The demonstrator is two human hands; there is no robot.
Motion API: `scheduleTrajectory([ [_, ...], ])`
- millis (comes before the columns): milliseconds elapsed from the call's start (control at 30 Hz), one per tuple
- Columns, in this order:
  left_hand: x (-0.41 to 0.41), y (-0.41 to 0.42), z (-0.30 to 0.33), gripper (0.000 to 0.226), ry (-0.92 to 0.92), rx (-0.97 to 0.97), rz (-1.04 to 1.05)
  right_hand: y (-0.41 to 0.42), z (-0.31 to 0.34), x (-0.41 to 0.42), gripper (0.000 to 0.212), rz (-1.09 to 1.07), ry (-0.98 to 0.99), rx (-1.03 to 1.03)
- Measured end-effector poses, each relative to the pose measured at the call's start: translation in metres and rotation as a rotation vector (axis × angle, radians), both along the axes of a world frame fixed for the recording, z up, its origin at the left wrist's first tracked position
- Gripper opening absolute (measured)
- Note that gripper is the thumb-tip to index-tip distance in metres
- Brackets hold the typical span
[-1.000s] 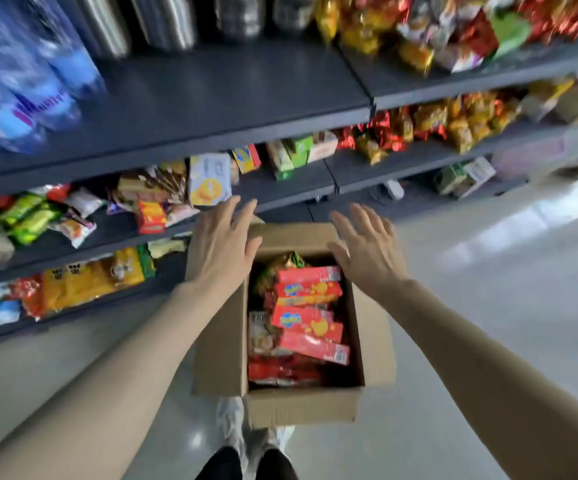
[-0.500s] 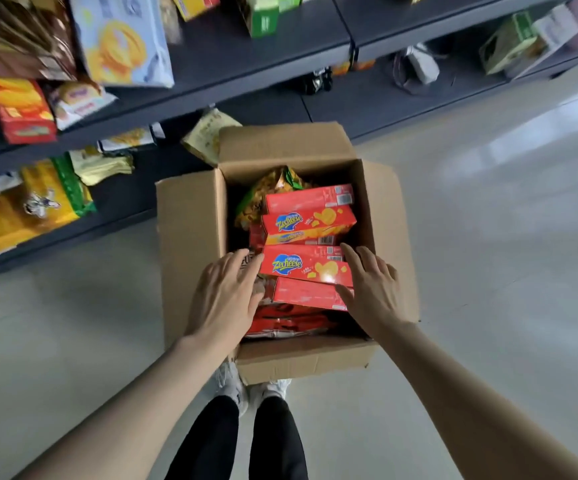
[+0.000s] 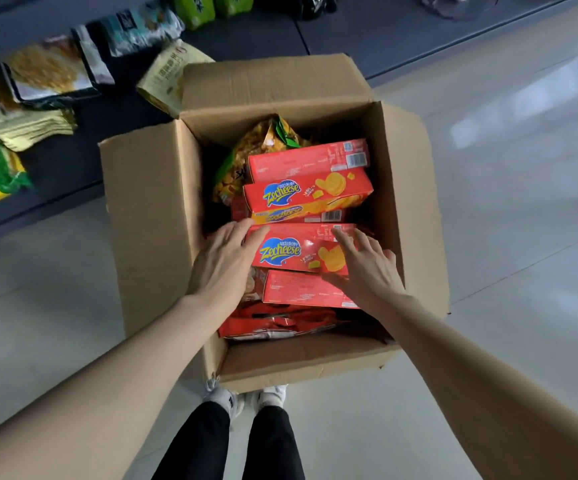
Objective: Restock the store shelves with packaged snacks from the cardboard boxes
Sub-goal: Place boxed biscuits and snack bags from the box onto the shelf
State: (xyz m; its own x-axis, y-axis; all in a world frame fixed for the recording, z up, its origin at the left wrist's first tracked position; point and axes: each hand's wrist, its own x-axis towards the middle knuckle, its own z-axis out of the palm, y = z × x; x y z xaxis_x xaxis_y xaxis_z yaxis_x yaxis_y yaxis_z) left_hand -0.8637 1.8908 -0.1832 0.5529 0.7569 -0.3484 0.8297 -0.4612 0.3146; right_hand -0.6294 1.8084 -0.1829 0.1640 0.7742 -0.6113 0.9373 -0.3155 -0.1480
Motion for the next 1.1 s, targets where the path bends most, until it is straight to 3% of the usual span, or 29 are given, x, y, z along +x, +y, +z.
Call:
scheduleTrajectory([
  [200, 0.009, 0.007, -0.008, 0.084, -0.107, 0.027, -0.023, -0.009, -0.013, 0.009, 0.085, -0.022, 0.026, 0.061],
  [333, 0.014, 0.016, 0.009, 0.083, -0.204, 0.071, -0.086, -0.007, -0.012, 0.012, 0.069, -0.038, 0.069, 0.161],
  [500, 0.027, 0.037, 0.025, 0.11, -0.315, -0.051, 0.127, -0.01, -0.001, 0.026, 0.061, -0.084, 0.109, 0.202],
  [600, 0.042, 0.051, 0.021, 0.11, -0.335, -0.058, 0.229, -0.02, 0.004, 0.044, 0.059, -0.246, 0.164, 0.268],
  [700, 0.067, 0.062, 0.01, 0.091, -0.217, -0.021, 0.144, -0.021, 0.004, 0.061, 0.057, -0.609, 0.29, 0.29],
  [833, 0.104, 0.062, -0.013, 0.076, 0.101, -0.029, -0.061, -0.013, -0.007, 0.073, 0.055, -1.117, 0.647, 0.202],
  [967, 0.121, 0.057, -0.019, 0.08, 0.36, 0.014, -0.098, -0.017, -0.008, 0.068, 0.031, -1.253, 0.836, 0.196],
  [1033, 0.123, 0.053, -0.013, 0.076, 0.372, -0.049, -0.093, -0.02, -0.004, 0.063, 0.025, -1.29, 0.89, 0.176],
  [1100, 0.118, 0.047, -0.003, 0.072, 0.28, -0.235, 0.022, -0.024, 0.005, 0.059, 0.025, -1.338, 0.919, 0.165],
])
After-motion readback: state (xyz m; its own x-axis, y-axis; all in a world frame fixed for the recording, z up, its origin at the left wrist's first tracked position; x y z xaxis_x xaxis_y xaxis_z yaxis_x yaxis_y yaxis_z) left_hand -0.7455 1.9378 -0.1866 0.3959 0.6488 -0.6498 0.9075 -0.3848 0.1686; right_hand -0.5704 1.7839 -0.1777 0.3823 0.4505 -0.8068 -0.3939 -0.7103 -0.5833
